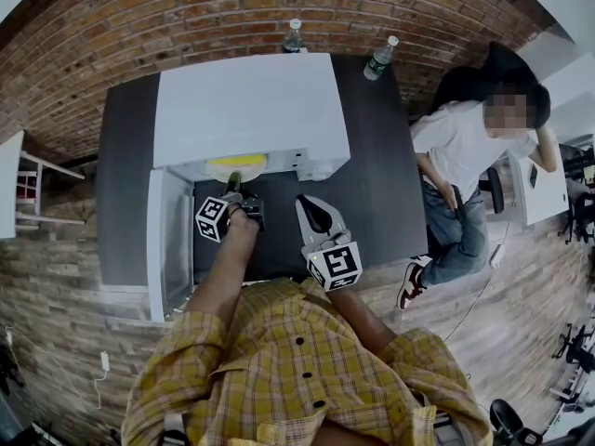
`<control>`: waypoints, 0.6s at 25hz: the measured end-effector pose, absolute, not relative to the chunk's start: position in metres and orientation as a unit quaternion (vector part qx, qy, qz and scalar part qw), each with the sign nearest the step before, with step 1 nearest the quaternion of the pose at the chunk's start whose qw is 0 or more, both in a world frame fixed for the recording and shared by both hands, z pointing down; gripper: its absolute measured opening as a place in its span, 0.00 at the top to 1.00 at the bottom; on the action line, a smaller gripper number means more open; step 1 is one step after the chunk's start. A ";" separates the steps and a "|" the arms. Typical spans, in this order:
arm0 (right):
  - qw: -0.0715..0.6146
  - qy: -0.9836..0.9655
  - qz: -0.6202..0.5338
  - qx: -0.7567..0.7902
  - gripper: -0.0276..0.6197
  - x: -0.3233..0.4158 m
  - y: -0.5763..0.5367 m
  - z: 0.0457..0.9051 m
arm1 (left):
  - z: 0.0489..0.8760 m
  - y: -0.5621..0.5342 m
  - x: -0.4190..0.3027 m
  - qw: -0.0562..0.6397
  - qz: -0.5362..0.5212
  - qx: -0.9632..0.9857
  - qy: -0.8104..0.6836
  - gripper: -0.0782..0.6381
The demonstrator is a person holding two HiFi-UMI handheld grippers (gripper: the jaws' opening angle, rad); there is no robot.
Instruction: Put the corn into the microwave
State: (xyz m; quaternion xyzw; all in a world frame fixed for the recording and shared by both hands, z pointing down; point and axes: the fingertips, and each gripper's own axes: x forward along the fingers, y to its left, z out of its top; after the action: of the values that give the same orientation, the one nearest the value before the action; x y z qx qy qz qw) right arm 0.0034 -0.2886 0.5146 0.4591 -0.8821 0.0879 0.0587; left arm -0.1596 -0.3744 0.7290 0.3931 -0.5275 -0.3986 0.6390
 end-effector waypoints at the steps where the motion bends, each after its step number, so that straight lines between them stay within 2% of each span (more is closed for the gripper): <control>1: 0.059 -0.882 0.088 0.460 0.96 0.004 -0.289 0.515 | 0.729 -0.375 -0.159 0.640 -0.397 0.394 -0.527 0.72; 9: 0.059 -0.881 0.090 0.461 0.96 0.005 -0.292 0.515 | 0.733 -0.378 -0.156 0.648 -0.406 0.377 -0.522 0.66; 15: 0.060 -0.880 0.091 0.462 0.96 0.007 -0.294 0.516 | 0.734 -0.380 -0.161 0.638 -0.431 0.347 -0.535 0.66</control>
State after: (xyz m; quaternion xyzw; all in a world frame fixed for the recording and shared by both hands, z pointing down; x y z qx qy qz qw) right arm 0.0067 -0.2938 0.5161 0.4621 -0.8801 0.0911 0.0599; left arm -0.1611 -0.3802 0.7345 0.3465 -0.5352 -0.4311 0.6384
